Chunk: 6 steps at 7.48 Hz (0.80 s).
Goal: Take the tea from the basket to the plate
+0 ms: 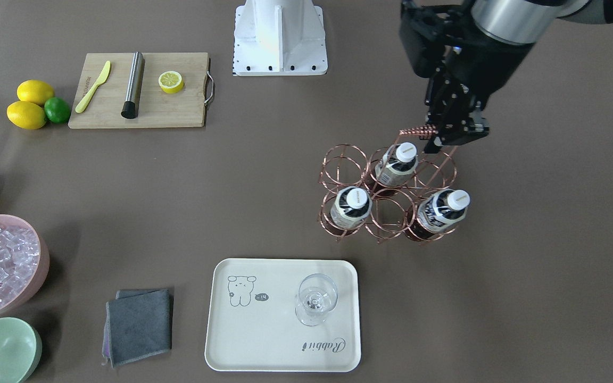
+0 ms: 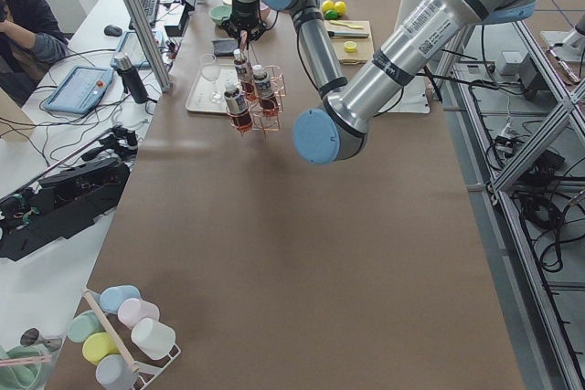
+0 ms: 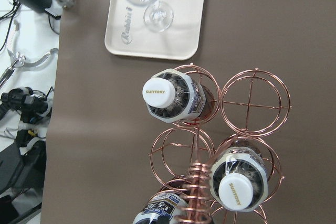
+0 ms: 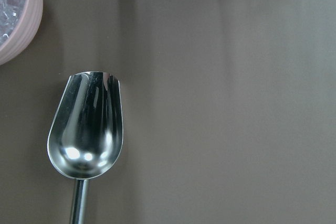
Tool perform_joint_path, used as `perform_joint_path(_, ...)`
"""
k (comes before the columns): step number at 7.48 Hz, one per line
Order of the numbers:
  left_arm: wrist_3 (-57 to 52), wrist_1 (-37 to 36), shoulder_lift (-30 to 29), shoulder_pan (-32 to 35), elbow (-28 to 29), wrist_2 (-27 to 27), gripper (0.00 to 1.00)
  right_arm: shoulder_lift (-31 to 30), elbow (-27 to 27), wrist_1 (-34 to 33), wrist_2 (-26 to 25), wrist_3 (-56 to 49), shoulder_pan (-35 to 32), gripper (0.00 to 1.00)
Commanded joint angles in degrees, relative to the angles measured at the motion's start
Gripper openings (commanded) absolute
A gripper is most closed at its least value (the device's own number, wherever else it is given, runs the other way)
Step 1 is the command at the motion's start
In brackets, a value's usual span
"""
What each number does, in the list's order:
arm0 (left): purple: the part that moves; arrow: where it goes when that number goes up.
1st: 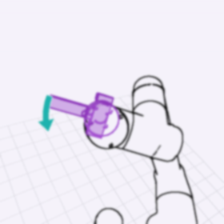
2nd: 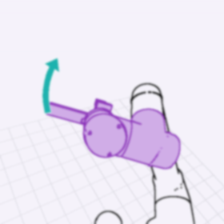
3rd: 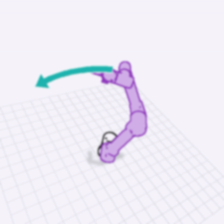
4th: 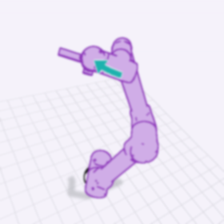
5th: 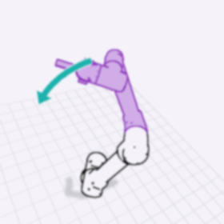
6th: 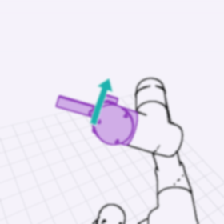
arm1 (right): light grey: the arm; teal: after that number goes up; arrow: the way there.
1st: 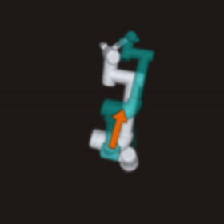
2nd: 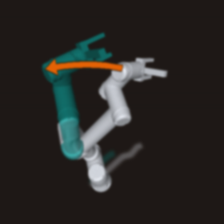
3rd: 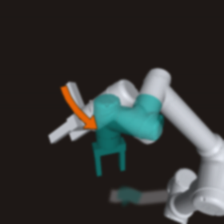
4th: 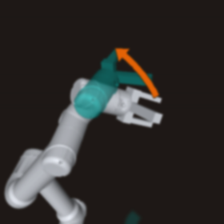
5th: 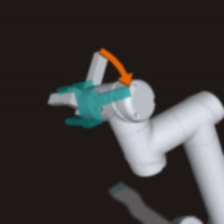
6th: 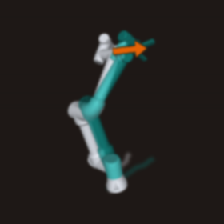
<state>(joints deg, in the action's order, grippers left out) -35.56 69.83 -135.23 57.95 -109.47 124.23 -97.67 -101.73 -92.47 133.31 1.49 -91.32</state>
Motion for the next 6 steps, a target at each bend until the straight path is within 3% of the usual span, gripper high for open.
perform_joint_path(1,7.9,0.0,-5.4,-10.2,0.0,-6.3,0.0,0.6,0.4,0.0,-1.4,0.0,0.3,1.0)
perform_joint_path(3,12.4,0.0,-7.7,-17.0,0.3,-12.6,0.0,0.9,0.3,0.0,-1.6,-0.1,2.7,1.0)
perform_joint_path(6,15.1,0.0,-9.0,-20.3,1.0,-15.7,0.0,1.4,-0.3,-0.3,-2.7,0.0,6.2,1.0)
